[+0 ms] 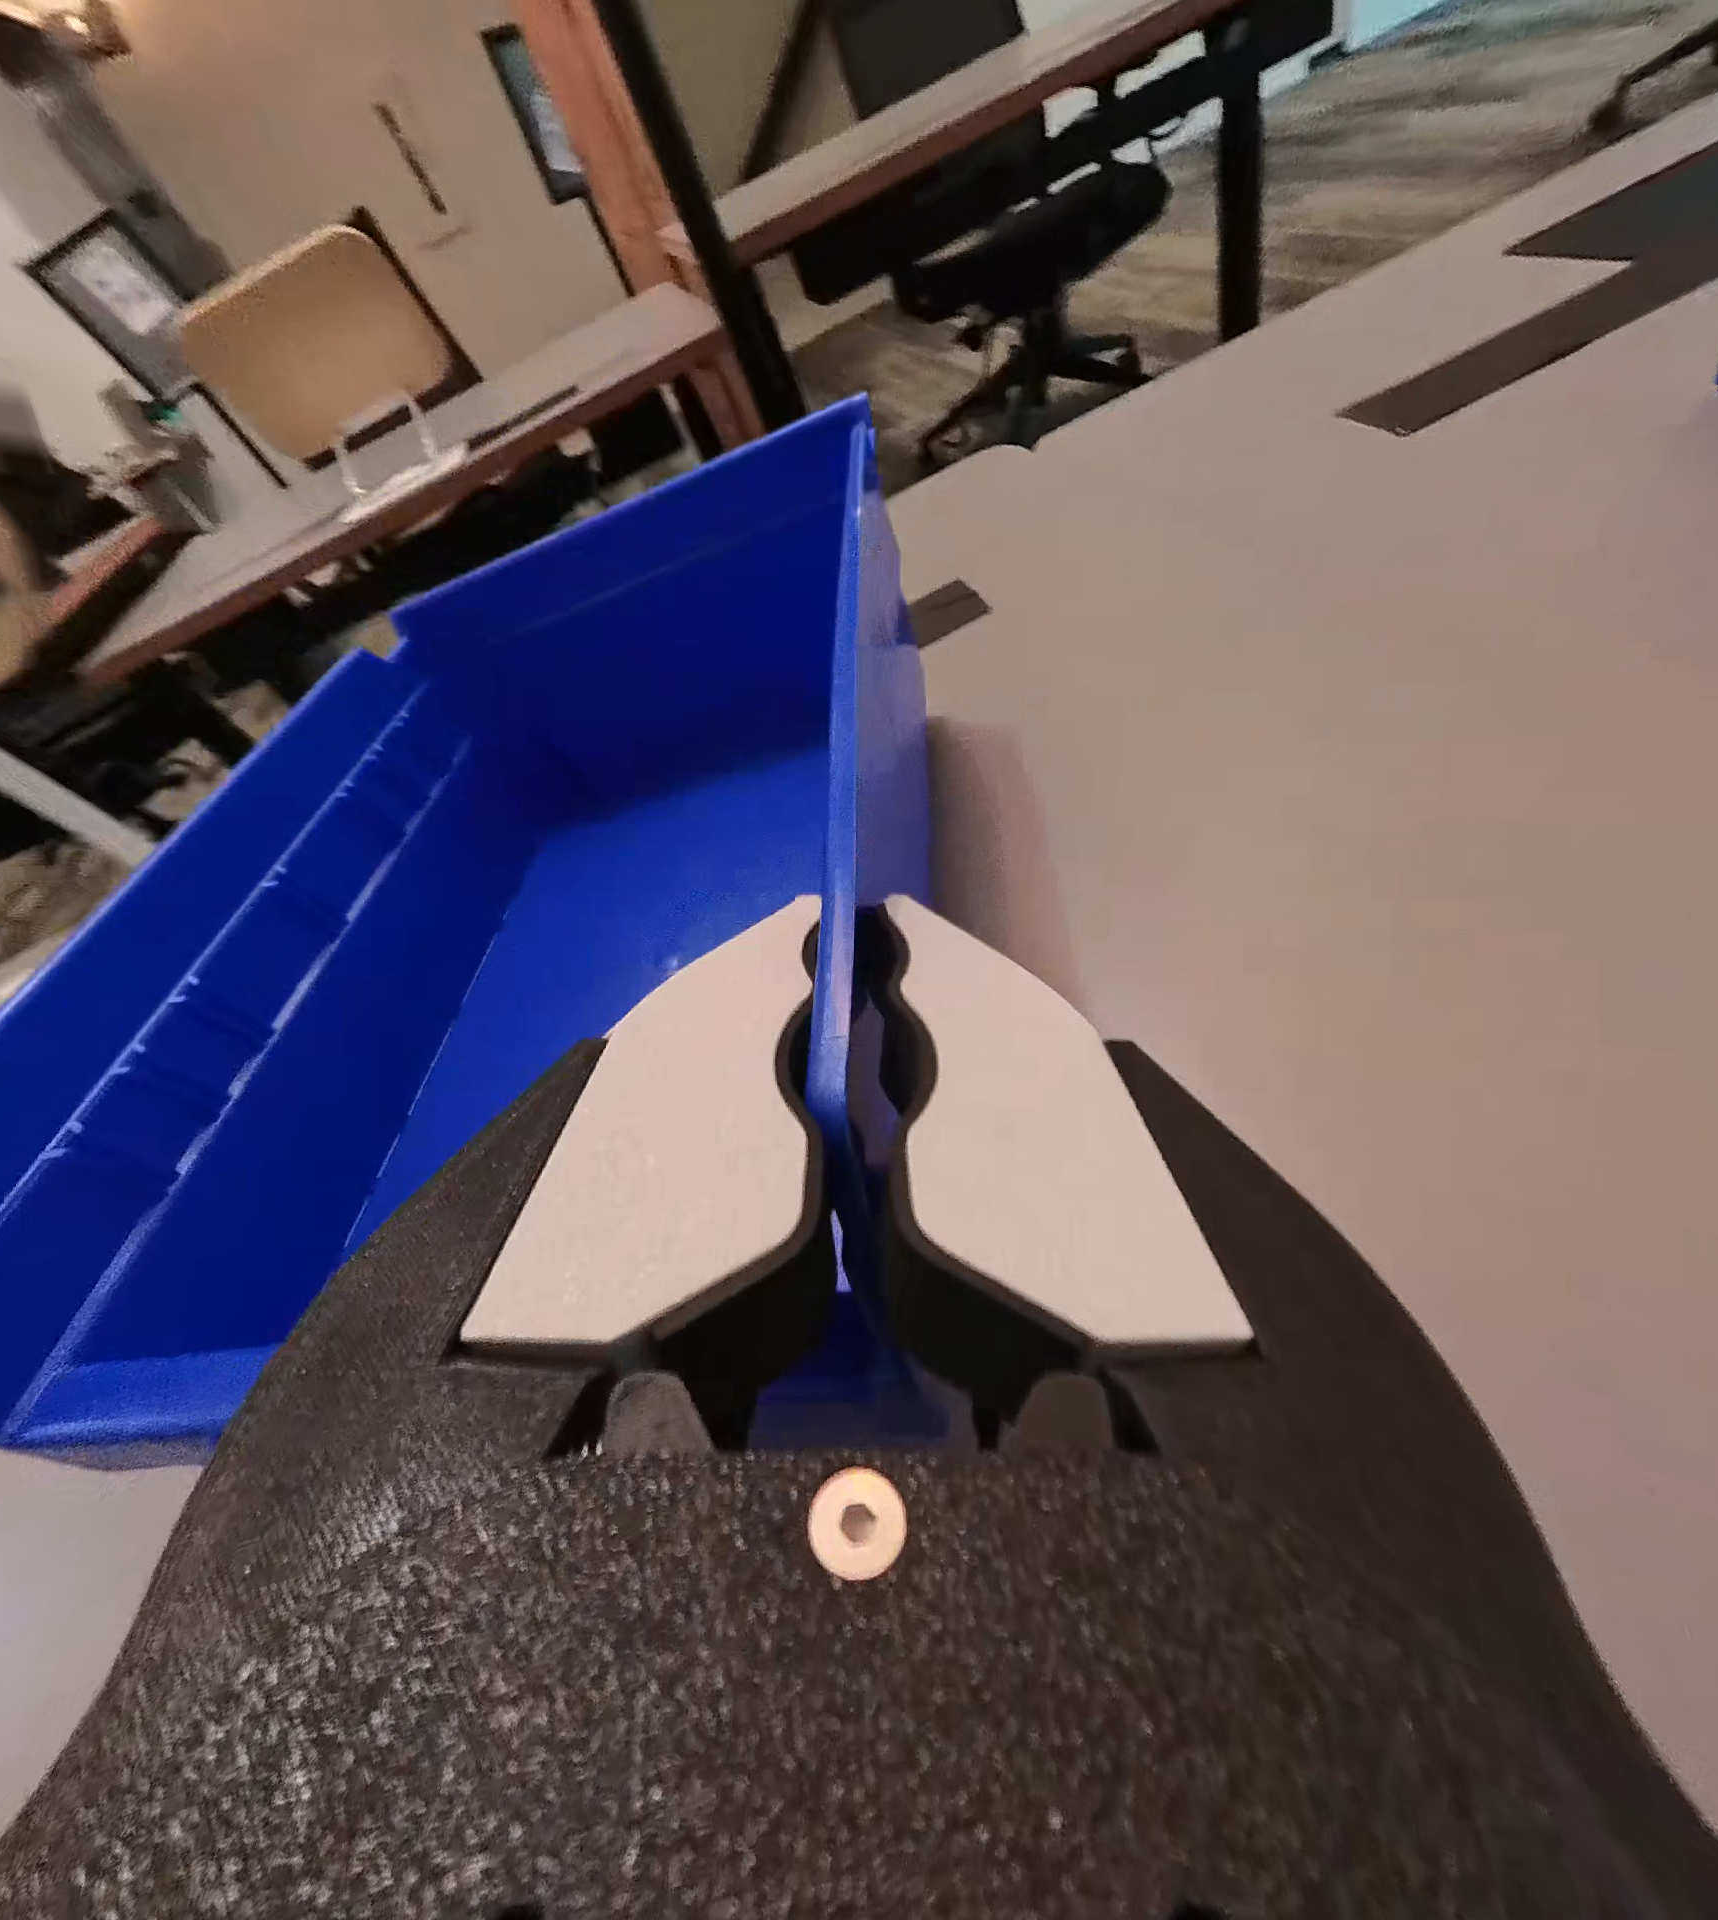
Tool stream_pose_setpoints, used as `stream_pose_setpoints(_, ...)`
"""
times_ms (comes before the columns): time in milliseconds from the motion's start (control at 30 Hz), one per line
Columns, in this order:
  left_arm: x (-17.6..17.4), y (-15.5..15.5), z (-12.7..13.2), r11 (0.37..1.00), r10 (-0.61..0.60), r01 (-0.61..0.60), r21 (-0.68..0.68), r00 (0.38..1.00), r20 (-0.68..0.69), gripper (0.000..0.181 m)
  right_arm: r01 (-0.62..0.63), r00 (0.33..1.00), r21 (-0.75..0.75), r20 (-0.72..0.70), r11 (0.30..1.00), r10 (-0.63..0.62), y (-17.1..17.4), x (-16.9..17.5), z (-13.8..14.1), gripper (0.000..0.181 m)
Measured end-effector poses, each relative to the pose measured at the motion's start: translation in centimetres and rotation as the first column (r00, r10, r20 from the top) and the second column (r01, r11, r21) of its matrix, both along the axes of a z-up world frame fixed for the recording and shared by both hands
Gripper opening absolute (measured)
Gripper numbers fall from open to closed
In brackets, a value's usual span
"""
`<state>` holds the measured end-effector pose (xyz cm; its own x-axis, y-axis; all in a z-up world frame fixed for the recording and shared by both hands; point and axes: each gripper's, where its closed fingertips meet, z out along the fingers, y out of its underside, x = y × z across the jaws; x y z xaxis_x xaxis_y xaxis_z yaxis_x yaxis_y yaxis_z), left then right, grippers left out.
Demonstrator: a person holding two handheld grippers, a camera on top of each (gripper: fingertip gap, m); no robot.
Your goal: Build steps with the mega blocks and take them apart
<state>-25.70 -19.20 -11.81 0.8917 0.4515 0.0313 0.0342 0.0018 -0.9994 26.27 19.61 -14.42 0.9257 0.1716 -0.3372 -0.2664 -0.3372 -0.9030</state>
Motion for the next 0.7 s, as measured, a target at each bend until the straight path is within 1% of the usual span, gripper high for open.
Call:
stream_pose_setpoints(67,-0.1,0.0,-0.1,1.0,0.0,0.0,0.0,1.0,0.005,0.022,0.034,0.999,-0.005,0.031,0.999,-0.034,1.0,0.3,-0.8,0.004)
stream_pose_setpoints(133,-0.1,0.0,-0.1,1.0,-0.003,0.003,0.004,1.0,0.005,0.022,0.059,0.998,-0.003,0.018,0.998,-0.059,1.8,0.4,-1.3,0.004)
stream_pose_setpoints(200,-0.1,0.0,-0.1,1.0,-0.004,0.004,0.008,1.0,0.006,0.022,0.094,0.994,0.002,0.061,0.996,-0.094,2.4,0.3,-1.8,0.003)
stream_pose_setpoints(300,-0.5,-0.3,-0.1,1.0,0.01,-0.01,0.009,1.0,0.006,0.023,0.124,0.989,0.011,0.074,0.992,-0.125,3.0,0.2,-1.9,0.003)
stream_pose_setpoints(433,-1.5,-1.1,0.3,0.998,0.059,-0.059,0.025,0.998,-0.004,0.026,0.125,0.989,0.032,0.077,0.992,-0.127,3.5,0.7,-1.8,0.003)
stream_pose_setpoints(600,-5.5,-3.6,0.6,0.975,0.219,-0.22,-0.027,0.975,-0.047,0.031,0.153,0.986,0.036,0.066,0.988,-0.155,2.6,1.9,-1.8,0.003)
stream_pose_setpoints(700,-9.0,-4.7,-0.4,0.949,0.298,-0.299,-0.1,0.954,-0.029,0.043,0.173,0.983,0.04,0.056,0.984,-0.175,2.2,2.5,-1.7,0.003)
